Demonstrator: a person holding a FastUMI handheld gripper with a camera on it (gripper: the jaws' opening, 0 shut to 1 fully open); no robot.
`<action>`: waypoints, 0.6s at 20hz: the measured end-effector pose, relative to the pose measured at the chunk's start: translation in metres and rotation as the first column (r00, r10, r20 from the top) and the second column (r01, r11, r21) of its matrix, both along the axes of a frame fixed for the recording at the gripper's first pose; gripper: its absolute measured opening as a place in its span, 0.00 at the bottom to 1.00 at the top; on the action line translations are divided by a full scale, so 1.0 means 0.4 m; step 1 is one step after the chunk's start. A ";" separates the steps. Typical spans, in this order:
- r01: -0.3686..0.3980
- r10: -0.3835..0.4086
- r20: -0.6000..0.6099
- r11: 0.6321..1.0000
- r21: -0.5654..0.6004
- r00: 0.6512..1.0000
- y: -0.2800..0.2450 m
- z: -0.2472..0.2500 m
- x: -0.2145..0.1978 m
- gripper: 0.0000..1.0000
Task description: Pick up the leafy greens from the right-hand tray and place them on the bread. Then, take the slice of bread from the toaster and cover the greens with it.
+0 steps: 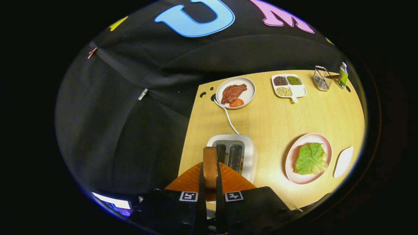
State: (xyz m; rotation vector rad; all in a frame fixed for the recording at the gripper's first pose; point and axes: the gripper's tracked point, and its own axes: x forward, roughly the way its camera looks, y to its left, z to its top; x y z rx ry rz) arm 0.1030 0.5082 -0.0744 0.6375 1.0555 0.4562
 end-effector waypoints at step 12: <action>0.181 -0.177 0.037 0.970 -0.162 0.984 -0.496 -0.186 -0.011 0.15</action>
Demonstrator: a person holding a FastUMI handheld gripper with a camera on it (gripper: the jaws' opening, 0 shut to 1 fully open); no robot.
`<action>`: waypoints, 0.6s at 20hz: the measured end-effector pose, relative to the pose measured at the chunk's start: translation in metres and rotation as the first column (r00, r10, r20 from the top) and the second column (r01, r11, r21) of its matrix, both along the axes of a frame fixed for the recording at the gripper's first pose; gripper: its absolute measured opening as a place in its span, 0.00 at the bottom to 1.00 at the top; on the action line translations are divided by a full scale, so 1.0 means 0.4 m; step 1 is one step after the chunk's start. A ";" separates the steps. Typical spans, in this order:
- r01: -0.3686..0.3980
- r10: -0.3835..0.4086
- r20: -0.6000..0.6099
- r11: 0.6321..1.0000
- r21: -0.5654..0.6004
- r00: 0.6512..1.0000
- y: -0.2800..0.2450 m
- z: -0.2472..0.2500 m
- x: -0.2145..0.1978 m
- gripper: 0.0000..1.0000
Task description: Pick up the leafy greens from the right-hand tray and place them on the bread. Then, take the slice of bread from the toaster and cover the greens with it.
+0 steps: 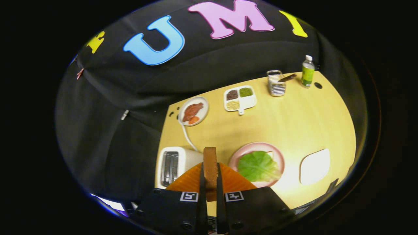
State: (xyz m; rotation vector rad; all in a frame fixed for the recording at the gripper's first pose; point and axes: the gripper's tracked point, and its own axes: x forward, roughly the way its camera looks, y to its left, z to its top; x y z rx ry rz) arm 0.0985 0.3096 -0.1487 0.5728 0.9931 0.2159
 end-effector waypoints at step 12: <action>-0.001 0.011 -0.107 0.995 0.097 0.994 0.038 -0.231 -0.044 0.15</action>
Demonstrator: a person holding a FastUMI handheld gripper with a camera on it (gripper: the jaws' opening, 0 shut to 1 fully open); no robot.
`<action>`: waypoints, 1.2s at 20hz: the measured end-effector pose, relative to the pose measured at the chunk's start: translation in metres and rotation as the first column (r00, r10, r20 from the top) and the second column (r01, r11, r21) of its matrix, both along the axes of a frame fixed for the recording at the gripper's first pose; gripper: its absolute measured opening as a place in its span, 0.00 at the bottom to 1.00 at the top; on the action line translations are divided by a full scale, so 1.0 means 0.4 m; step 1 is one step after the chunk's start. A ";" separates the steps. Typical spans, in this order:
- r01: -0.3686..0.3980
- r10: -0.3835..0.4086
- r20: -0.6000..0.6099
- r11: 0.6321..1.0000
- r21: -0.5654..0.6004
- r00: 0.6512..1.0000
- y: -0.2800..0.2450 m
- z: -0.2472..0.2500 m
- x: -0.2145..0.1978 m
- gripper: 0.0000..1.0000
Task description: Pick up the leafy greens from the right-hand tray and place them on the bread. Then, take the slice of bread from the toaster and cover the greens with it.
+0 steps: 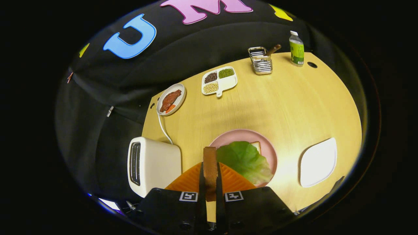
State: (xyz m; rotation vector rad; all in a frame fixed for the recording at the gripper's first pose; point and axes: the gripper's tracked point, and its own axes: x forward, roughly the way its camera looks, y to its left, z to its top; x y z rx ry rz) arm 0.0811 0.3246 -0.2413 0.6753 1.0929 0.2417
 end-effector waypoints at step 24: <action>-0.086 0.101 0.026 0.939 -0.333 0.995 -0.134 -0.307 -0.003 0.60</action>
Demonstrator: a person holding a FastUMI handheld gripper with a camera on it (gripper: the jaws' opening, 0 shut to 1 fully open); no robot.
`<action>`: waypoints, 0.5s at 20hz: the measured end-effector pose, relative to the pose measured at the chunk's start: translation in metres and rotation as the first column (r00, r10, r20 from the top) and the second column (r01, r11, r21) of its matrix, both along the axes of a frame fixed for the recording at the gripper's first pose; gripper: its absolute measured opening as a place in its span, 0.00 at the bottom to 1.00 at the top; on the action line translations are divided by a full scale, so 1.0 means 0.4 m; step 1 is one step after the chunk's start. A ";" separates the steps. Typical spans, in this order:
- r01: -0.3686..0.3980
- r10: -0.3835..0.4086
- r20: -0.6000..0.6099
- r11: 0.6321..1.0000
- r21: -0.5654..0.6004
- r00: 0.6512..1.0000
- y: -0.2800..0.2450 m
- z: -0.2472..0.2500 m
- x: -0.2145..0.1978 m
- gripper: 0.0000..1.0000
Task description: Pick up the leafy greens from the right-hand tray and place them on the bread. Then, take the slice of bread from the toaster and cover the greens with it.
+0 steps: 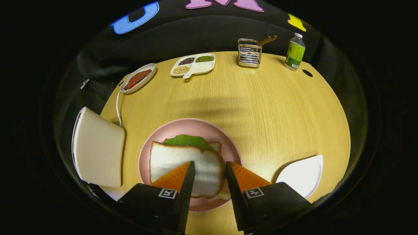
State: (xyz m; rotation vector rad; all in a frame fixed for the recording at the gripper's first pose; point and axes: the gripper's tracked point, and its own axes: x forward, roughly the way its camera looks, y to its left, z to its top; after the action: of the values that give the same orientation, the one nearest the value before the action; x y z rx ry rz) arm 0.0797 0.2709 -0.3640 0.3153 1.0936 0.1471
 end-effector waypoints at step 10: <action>-0.017 0.019 0.077 1.000 -0.025 0.997 -0.033 0.056 -0.005 0.99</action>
State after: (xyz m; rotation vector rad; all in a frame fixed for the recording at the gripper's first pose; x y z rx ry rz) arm 0.0777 0.2576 -0.3414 0.2758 1.0215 0.1608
